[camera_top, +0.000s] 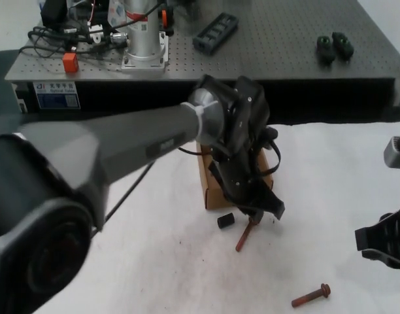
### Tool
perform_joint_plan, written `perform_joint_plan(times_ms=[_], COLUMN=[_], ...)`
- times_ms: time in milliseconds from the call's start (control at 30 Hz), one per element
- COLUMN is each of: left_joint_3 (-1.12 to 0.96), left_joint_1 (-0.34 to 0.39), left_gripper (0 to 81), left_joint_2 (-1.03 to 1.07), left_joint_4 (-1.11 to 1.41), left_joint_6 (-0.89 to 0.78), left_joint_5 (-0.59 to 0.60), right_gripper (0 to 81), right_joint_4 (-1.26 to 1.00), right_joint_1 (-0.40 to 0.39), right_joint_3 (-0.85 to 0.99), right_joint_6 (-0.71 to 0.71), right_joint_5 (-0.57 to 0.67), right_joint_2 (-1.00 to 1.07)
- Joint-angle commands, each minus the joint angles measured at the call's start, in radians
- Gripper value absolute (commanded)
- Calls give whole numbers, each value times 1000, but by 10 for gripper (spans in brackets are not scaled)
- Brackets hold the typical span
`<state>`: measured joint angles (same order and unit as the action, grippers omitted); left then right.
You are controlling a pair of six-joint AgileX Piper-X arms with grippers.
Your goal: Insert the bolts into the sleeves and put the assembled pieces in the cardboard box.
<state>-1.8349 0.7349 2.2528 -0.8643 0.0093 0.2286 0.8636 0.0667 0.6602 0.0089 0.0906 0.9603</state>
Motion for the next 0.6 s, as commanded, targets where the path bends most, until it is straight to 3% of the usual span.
perform_joint_plan(times_ms=[0,367,433,567], left_joint_3=[-31,-26,-26,-26], left_joint_1=[3,7,6,6], left_gripper=[249,244,200,11], left_joint_2=[14,31,36,48], left_joint_4=[-30,-66,-58,-60], left_joint_6=[23,34,39,61], left_joint_5=[-8,-17,-17,-17], right_gripper=[39,39,39,39], right_joint_4=[-3,-10,-10,-10], right_joint_1=[3,3,3,3], right_joint_3=[1,1,1,1], right_joint_6=[-2,-2,-2,-2], right_joint_5=[12,17,17,17], right_joint_2=[-10,-10,-10,-10])
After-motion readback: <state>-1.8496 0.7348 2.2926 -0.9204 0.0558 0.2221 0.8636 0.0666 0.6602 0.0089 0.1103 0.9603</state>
